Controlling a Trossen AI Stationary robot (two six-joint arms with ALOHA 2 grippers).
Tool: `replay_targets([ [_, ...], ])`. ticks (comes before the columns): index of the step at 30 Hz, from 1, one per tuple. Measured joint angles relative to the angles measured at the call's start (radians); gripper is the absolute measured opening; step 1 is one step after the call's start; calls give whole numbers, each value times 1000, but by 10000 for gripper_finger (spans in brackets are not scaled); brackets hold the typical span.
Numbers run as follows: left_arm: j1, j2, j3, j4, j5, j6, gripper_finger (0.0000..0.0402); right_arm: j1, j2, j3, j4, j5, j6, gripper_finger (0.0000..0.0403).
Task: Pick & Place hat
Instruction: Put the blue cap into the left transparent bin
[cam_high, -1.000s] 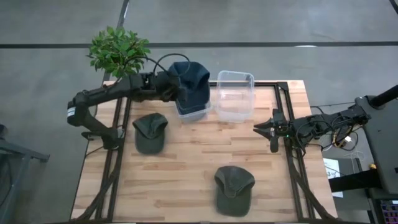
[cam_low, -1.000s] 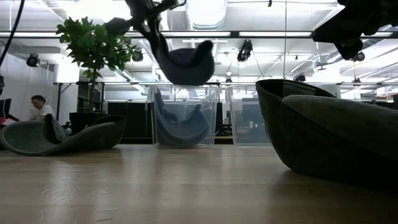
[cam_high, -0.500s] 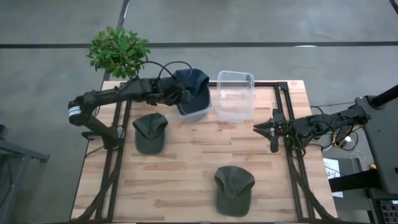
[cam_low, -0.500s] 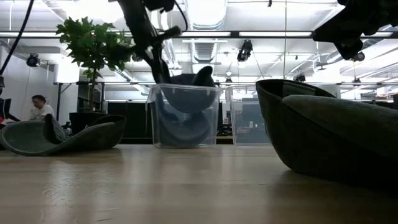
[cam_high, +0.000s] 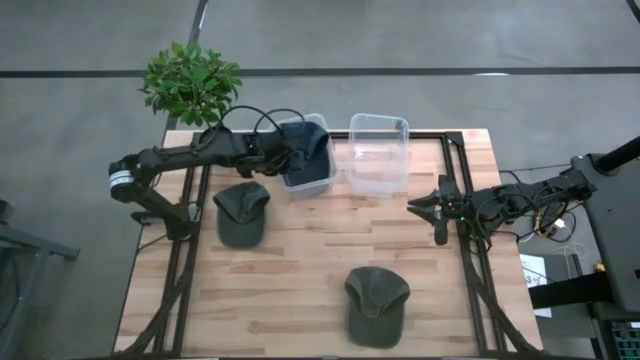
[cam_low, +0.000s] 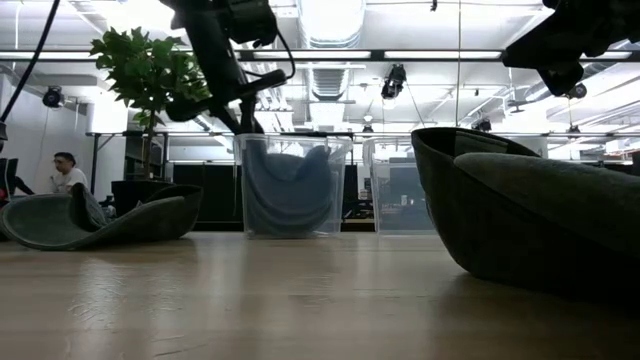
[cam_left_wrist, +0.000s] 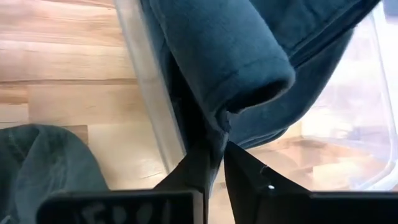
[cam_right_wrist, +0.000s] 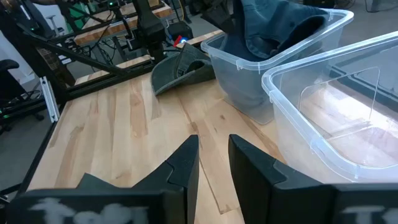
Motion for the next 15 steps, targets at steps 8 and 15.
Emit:
replay_targets([
  [8, 0, -2, 0, 19, 0, 23, 44, 0, 0, 0, 1, 0, 1, 73],
  [15, 0, -4, 0, 18, 14, 114, 46, 0, 0, 0, 2, 0, 2, 69],
])
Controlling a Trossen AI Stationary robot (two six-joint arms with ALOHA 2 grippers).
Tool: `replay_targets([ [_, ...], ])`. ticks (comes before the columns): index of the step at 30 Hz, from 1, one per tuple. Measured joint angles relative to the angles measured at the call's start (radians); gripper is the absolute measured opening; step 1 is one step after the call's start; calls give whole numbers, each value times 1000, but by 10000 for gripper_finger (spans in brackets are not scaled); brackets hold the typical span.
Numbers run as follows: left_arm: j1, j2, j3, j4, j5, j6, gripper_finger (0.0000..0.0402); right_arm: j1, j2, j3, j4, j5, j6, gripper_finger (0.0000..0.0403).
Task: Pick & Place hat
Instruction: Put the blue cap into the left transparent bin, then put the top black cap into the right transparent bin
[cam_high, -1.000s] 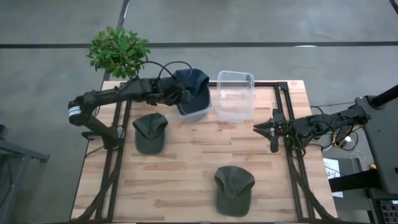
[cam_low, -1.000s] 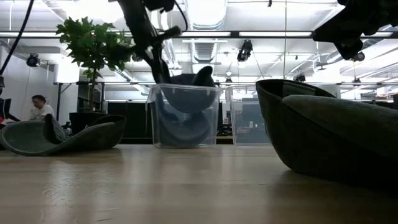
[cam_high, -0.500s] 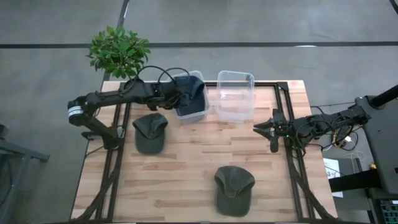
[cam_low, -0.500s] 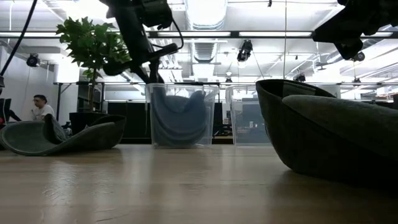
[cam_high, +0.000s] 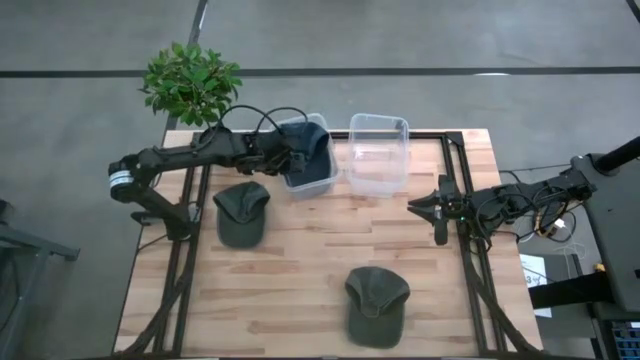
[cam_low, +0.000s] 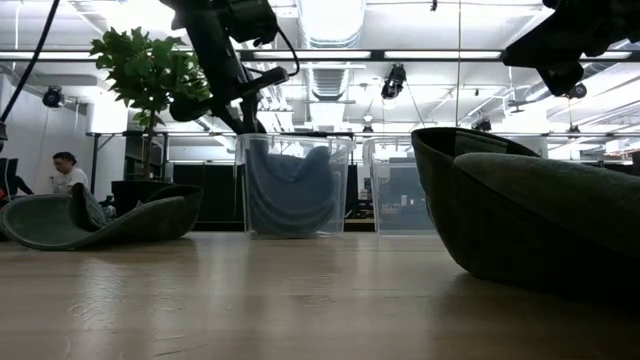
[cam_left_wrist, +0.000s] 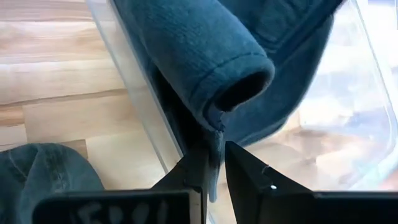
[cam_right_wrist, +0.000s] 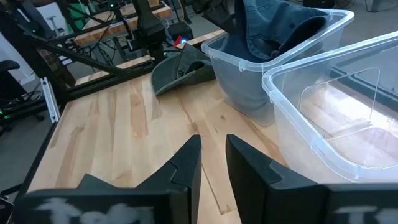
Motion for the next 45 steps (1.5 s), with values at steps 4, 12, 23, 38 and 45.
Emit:
replay_targets([
  [4, 0, -17, 0, -1, 16, 25, 46, 0, 0, 0, 0, 0, 6, 74],
  [12, 3, -83, 0, -31, 10, 42, 46, 0, 0, 0, 0, 0, 11, 82],
  [23, -144, -262, 20, 18, 8, 104, 46, 0, 0, 0, 0, -4, 19, 68],
  [38, -644, -342, -1, 18, -67, 94, 46, 0, 0, 0, -1, -1, 18, 78],
  [45, -731, -342, -95, 8, -62, -153, 46, 0, 0, 0, -2, 0, 17, 68],
])
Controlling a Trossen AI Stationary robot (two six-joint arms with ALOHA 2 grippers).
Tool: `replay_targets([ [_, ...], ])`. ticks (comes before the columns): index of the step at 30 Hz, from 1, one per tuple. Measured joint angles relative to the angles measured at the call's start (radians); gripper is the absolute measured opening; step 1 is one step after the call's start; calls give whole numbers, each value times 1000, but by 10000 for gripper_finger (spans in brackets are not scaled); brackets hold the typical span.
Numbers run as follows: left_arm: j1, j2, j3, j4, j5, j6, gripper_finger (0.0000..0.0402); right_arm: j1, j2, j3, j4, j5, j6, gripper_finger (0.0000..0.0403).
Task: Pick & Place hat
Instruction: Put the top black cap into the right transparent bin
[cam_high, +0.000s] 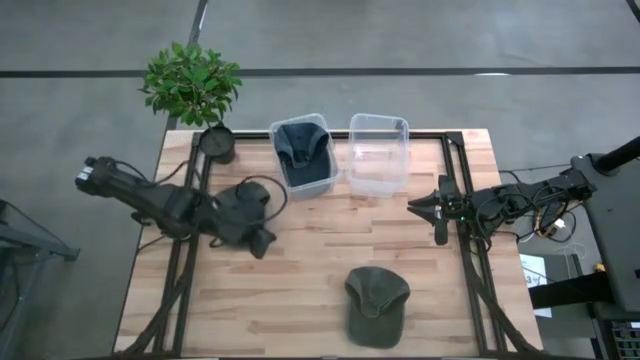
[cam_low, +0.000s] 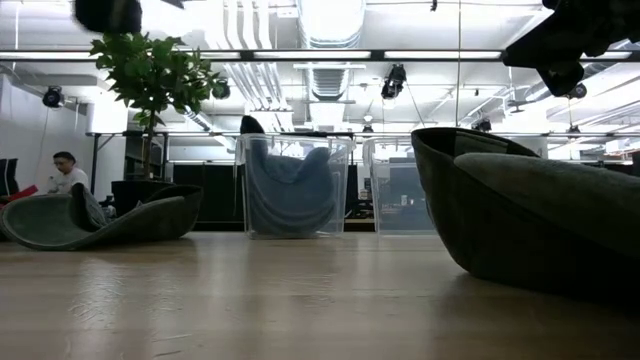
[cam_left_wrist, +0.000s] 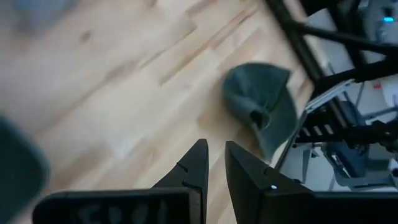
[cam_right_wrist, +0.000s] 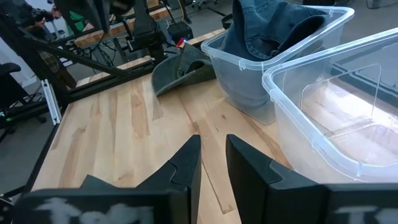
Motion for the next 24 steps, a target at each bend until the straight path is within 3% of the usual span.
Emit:
replay_targets([
  [5, -33, 0, -86, -63, 23, -220, 46, 0, 0, 0, 0, 0, 0, 74],
  [12, -48, 0, -144, -357, 95, -517, 46, 0, 0, 0, 0, 0, 0, 83],
  [18, -48, -1, -146, -595, 96, -625, 46, 0, 0, 0, 0, 0, 1, 81],
  [24, -48, -1, -146, -697, 96, -669, 46, 0, 0, 0, 0, 0, 1, 70],
])
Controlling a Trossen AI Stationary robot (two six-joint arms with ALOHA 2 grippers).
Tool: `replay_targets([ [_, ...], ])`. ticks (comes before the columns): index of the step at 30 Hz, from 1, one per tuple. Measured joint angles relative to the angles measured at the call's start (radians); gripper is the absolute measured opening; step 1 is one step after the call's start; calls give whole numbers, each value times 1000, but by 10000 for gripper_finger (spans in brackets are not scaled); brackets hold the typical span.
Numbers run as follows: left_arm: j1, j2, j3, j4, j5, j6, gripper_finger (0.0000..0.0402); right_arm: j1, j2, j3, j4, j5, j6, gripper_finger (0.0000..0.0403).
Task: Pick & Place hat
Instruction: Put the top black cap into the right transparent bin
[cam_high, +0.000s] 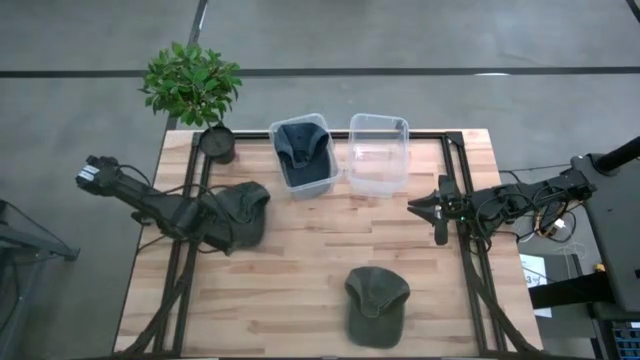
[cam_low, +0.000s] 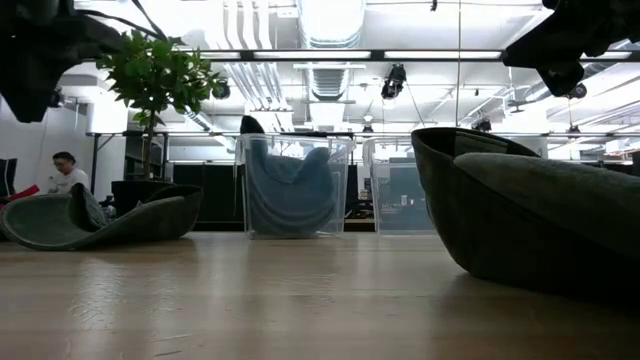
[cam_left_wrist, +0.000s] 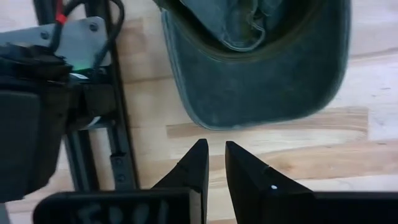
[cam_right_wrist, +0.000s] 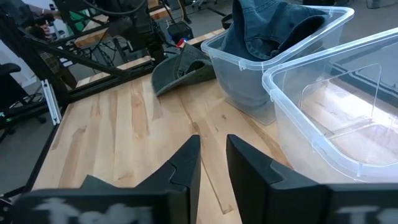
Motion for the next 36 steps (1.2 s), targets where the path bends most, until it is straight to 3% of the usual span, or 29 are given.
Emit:
replay_targets([
  [11, 0, 0, -7, -13, -15, 18, 46, 0, 0, 0, 1, 0, 0, 77],
  [20, 0, 0, -75, -8, -14, -68, 46, 0, 0, 0, 2, 0, 5, 78],
  [36, 0, 0, -78, 44, -14, 24, 46, 0, 0, 0, 2, 0, 27, 79],
])
